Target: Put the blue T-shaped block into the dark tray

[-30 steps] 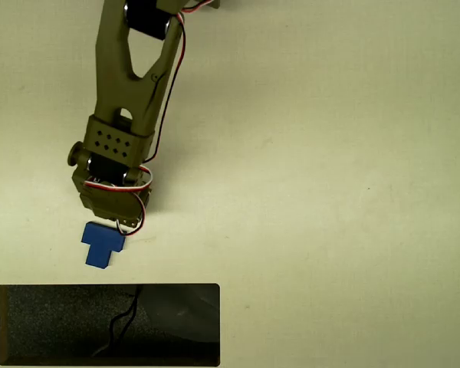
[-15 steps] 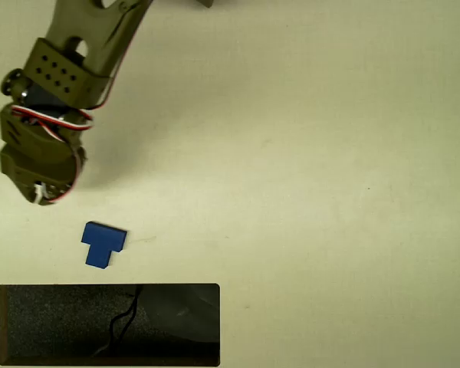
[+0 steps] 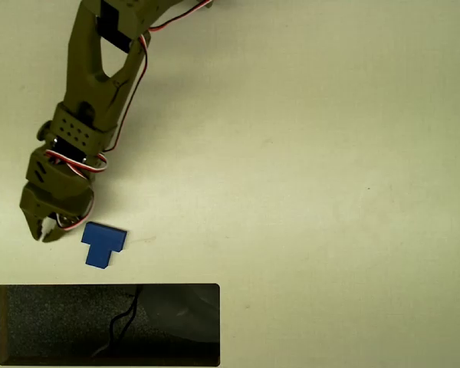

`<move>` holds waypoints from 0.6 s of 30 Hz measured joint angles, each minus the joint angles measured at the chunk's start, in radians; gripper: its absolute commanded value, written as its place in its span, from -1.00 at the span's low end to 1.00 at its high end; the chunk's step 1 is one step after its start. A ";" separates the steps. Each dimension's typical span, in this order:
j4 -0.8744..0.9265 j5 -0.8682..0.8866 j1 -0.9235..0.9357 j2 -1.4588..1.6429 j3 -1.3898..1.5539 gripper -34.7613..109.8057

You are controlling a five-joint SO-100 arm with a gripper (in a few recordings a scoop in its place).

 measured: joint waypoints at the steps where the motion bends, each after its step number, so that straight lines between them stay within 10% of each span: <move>1: -0.003 0.000 -0.008 0.000 0.000 -0.52; 18: -0.006 0.006 -0.118 -0.021 0.011 -0.52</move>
